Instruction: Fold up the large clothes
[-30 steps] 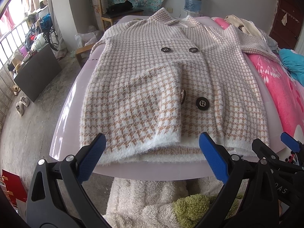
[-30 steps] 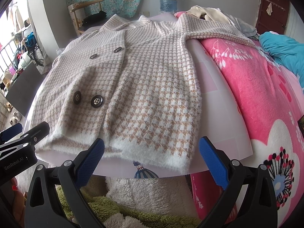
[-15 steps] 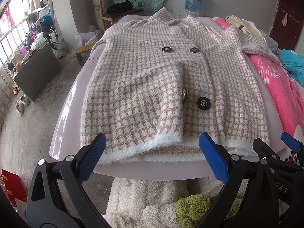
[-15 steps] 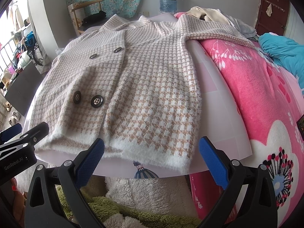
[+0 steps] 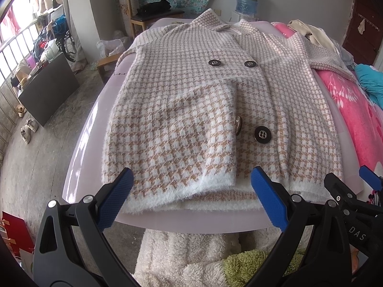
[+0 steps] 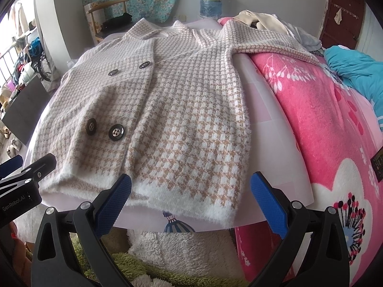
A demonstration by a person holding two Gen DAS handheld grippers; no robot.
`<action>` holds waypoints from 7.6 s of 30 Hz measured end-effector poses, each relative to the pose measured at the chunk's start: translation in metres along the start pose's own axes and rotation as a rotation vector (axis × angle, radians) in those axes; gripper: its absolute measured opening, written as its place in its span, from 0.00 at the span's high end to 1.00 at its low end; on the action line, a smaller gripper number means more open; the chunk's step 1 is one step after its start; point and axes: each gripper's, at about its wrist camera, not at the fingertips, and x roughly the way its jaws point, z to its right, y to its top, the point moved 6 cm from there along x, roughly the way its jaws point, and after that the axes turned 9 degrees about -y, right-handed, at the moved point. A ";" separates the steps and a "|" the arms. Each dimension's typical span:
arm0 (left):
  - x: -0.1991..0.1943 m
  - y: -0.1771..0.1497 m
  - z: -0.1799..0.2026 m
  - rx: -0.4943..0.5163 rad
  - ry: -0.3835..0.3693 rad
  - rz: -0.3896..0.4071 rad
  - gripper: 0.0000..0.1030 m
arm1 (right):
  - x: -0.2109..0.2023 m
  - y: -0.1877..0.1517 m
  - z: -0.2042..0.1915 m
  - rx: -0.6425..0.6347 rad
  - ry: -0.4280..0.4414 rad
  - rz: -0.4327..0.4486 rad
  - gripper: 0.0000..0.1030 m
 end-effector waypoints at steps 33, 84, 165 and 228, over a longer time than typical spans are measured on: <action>0.058 0.103 -0.035 -0.011 -0.060 0.111 0.08 | 0.047 0.134 -0.061 -0.166 0.032 0.193 0.06; 0.348 0.148 -0.339 -1.475 -0.926 -0.193 0.08 | 0.146 0.204 -0.230 -0.354 0.313 -0.024 0.06; 0.195 0.186 -0.071 0.161 -0.093 -0.028 0.08 | 0.161 0.183 -0.074 -0.326 0.266 -0.146 0.06; 0.155 0.210 -0.146 -0.027 -0.088 0.103 0.32 | 0.255 0.303 -0.032 -0.006 0.452 -0.345 0.94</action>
